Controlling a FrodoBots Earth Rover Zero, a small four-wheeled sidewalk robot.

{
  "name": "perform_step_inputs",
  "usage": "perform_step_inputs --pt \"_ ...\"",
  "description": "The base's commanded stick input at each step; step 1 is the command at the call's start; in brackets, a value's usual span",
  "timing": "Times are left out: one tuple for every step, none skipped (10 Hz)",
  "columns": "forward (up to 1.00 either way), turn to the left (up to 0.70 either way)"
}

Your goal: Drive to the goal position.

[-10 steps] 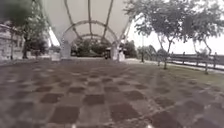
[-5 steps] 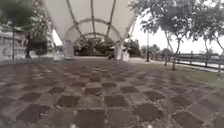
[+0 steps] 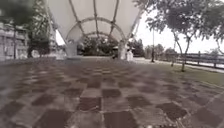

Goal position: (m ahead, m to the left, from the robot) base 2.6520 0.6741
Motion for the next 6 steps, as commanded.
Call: perform_step_inputs --pt "0.98 0.0" --pt "0.98 0.0" --pt "0.98 0.0" --pt "0.98 0.0" --pt "0.98 0.0" --pt "0.98 0.0"
